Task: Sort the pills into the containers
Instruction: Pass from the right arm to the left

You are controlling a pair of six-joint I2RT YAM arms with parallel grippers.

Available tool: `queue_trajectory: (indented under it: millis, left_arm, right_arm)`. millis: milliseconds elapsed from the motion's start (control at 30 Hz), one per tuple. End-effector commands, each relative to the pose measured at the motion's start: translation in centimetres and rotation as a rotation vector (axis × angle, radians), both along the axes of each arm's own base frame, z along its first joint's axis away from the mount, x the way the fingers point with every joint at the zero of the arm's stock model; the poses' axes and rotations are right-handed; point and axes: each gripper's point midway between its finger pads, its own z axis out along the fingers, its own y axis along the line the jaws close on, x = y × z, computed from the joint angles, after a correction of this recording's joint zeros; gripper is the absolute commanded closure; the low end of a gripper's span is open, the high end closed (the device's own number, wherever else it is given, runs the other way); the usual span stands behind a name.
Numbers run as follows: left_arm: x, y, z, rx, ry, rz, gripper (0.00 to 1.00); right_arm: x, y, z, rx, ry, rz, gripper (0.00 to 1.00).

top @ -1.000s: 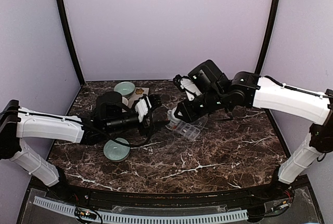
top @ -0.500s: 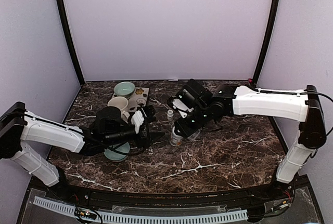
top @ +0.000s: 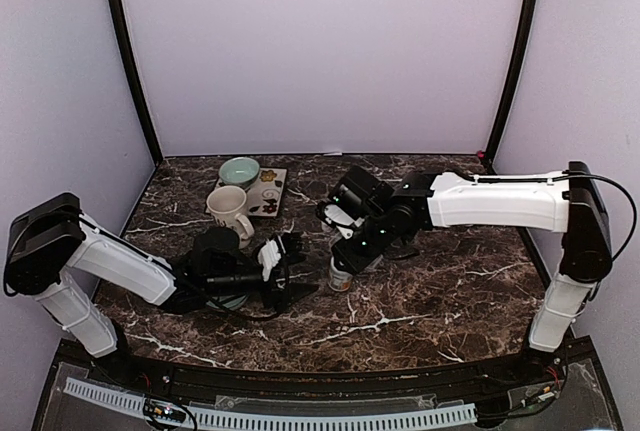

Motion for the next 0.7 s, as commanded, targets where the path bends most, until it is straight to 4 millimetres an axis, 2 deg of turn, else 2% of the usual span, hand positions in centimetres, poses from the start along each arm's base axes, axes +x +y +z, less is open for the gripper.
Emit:
queue_trajectory:
  millis: [0, 267, 500, 567, 667]
  left_arm:
    - [-1.2, -1.2, 1.2, -0.056, -0.014, -0.093, 0.24]
    - [-1.9, -2.1, 2.2, -0.058, 0.021, -0.179, 0.10]
    - [-2.2, -2.3, 4.0, -0.053, 0.062, -0.230, 0.07]
    - [-1.9, -2.1, 4.5, -0.057, 0.052, -0.217, 0.06]
    - [-1.6, -1.7, 5.9, -0.086, 0.048, -0.210, 0.05]
  right_arm:
    - [0.3, 1.1, 2.7, 0.072, -0.048, 0.043, 1.00]
    - [-1.7, 2.4, 7.9, 0.220, -0.067, 0.169, 1.00]
    - [-4.8, 3.7, 10.2, 0.261, -0.061, 0.323, 1.00]
    - [-5.8, 3.7, 12.2, 0.300, -0.076, 0.355, 1.00]
    - [-6.7, 4.0, 13.7, 0.332, -0.079, 0.390, 1.00]
